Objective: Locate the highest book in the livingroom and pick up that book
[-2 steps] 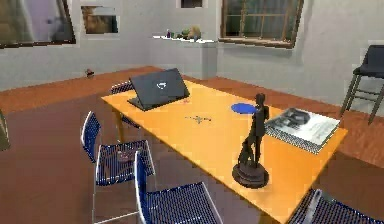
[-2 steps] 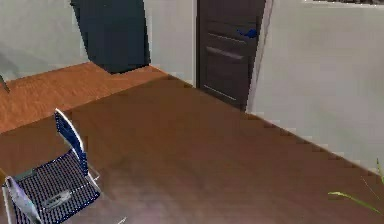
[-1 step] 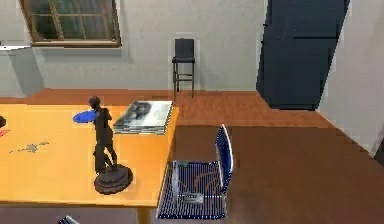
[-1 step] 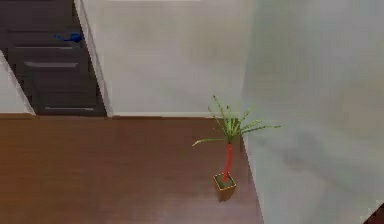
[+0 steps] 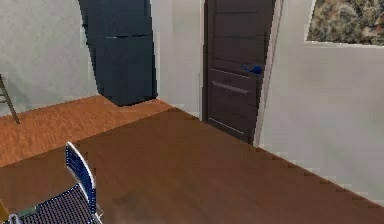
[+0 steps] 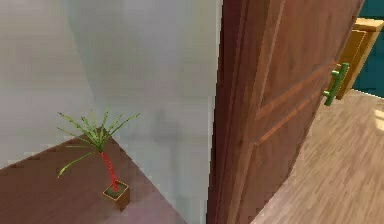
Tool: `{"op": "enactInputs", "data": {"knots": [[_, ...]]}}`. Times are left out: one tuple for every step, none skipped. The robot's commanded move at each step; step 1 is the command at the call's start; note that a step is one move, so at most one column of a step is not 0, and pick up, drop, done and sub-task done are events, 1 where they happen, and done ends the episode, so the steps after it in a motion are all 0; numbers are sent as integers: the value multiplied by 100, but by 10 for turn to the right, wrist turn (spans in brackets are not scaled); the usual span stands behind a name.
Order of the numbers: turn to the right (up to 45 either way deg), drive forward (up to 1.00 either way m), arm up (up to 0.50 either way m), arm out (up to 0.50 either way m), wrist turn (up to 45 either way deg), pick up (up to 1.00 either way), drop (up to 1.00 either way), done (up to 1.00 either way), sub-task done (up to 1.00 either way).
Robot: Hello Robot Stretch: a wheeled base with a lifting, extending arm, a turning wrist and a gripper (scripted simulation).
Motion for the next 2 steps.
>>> {"op": "enactInputs", "data": {"knots": [[60, 0, 0, 0, 0, 0, 0, 0, 0], [0, 15, 0, 0, 0, 0, 0, 0, 0]]}}
